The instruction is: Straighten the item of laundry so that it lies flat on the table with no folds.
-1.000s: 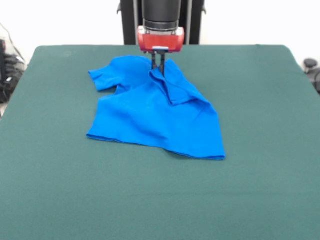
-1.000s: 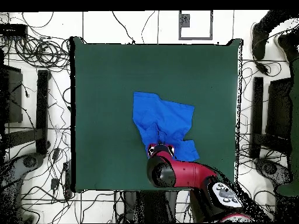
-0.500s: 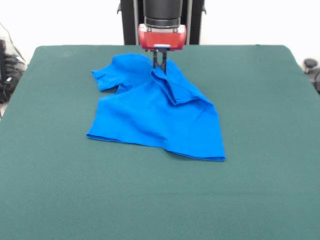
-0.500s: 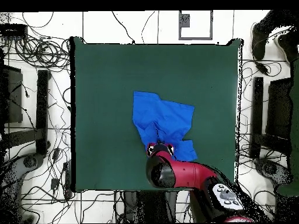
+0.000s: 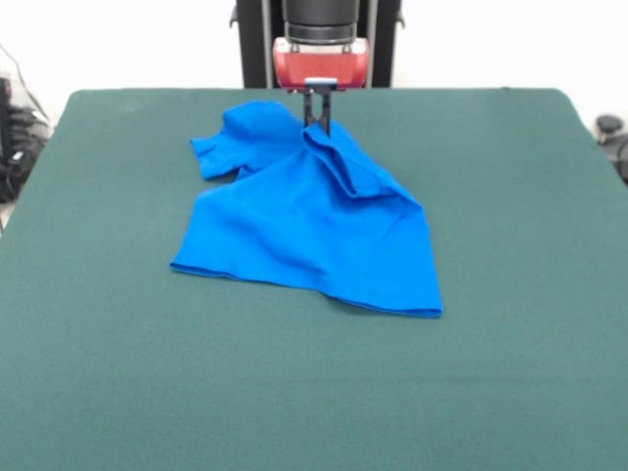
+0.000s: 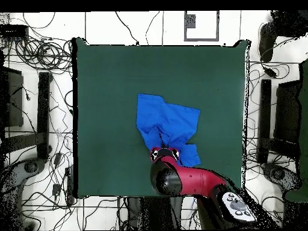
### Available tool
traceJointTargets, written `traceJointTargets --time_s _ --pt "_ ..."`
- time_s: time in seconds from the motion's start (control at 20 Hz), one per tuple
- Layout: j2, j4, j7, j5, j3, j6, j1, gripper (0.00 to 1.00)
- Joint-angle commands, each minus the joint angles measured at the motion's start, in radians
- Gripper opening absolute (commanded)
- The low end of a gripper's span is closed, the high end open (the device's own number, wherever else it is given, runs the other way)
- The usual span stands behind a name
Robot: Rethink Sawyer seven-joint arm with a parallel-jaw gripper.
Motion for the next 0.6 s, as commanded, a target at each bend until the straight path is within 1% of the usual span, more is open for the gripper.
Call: traceJointTargets --time_s 0.05,0.3,0.35,0.6 --pt "0.017 0.034 0.163 0.009 0.119 0.007 0.007 0.00" --pt "0.036 0.033 0.167 0.003 0.121 -0.018 0.004 0.00" --pt "0.038 0.032 0.167 -0.001 0.123 -0.030 0.002 1.00" --pt "0.041 0.028 0.170 0.000 0.125 -0.037 -0.001 1.00"
